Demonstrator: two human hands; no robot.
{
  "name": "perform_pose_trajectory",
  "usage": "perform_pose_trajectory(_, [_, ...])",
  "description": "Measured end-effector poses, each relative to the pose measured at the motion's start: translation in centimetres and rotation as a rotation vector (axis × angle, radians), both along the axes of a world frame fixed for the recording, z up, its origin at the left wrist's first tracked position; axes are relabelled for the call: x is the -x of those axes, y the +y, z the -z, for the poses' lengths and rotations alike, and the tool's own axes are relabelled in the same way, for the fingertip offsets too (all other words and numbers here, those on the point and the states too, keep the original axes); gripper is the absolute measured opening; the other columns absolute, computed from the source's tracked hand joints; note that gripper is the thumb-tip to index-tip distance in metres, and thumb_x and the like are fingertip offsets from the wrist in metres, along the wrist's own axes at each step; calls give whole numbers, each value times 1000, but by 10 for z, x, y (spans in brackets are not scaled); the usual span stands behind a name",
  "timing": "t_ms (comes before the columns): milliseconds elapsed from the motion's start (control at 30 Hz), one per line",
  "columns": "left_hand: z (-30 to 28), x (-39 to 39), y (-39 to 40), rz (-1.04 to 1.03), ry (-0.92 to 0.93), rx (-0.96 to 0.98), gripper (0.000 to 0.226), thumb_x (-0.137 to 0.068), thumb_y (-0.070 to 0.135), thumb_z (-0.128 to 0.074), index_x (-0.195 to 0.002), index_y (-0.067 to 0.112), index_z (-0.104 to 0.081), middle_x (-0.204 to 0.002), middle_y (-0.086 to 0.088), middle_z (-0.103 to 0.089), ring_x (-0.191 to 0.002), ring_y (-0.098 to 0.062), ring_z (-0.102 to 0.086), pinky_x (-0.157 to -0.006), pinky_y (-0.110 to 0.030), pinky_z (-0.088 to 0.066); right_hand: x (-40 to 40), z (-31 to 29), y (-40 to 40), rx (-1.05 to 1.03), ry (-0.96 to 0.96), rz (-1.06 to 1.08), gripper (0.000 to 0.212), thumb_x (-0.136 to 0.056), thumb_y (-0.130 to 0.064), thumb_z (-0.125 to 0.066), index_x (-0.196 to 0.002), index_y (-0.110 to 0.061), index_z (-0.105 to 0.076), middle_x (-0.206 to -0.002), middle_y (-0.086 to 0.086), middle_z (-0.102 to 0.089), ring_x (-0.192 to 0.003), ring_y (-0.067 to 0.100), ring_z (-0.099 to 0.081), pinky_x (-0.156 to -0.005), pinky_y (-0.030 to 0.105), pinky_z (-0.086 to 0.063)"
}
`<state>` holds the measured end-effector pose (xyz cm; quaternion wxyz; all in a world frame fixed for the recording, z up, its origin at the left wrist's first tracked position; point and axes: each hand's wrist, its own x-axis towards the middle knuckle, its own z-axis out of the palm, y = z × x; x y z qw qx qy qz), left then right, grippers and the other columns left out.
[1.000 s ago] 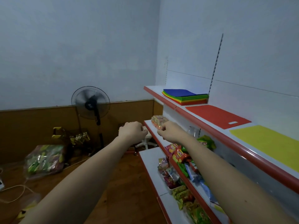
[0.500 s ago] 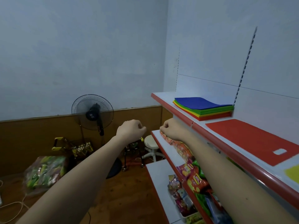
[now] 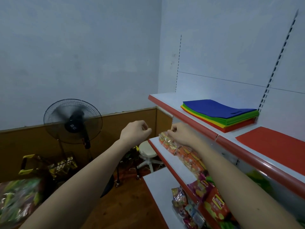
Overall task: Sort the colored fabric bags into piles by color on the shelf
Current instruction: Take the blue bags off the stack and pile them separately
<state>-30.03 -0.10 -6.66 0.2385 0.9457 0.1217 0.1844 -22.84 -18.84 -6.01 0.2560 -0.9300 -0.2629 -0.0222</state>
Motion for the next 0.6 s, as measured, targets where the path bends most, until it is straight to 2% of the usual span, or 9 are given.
perform_pose_trajectory(67, [-1,-23,17,24,-10,5,23,-93,47,-55,-101,27,-61,-88,12,-61,-77,-3,-57,-58,-21,-47,-17,-2,13,-30,-9,30,27,-96,-33,-53,-75,-18,-61,-74,3,-65,-70,16,-63,-64,34,-53])
perform_pose_trajectory(167, [-4,-58,31,81,-34,18,22,-93,45,-55,-102,26,-62,-92,10,-62,-80,-5,-59,-60,-21,-48,-37,-7,25,-32,-58,75,23,-95,-33,-53,-75,-23,-58,-75,-4,-62,-70,12,-59,-56,28,-43])
perform_pose_trajectory(233, [-4,-86,35,141,-41,24,23,-93,44,-55,-103,25,-63,-94,10,-63,-80,-4,-58,-59,-19,-46,-55,-10,30,-30,-91,123,18,-95,-33,-52,-78,-26,-55,-77,-8,-59,-71,10,-56,-56,28,-41])
perform_pose_trajectory(400, [-8,-169,30,304,-105,46,22,-93,41,-55,-101,24,-65,-89,12,-65,-76,-2,-60,-62,-23,-52,-114,-14,22,-78,-146,248,15,-95,-30,-49,-88,-19,-55,-75,-3,-57,-73,21,-55,-57,32,-42])
perform_pose_trajectory(500, [-12,-225,18,388,-120,103,17,-93,38,-56,-98,23,-65,-88,10,-65,-77,-4,-61,-63,-23,-52,-150,-14,5,-33,-252,440,15,-96,-29,-45,-94,-19,-56,-85,0,-62,-79,26,-54,-65,36,-45])
perform_pose_trajectory(600, [-13,-282,5,449,-111,133,18,-91,37,-57,-100,24,-66,-92,8,-66,-81,-6,-62,-72,-32,-58,-181,-24,-17,17,-444,668,16,-97,-24,-43,-96,-13,-55,-87,4,-61,-78,28,-53,-62,35,-42])
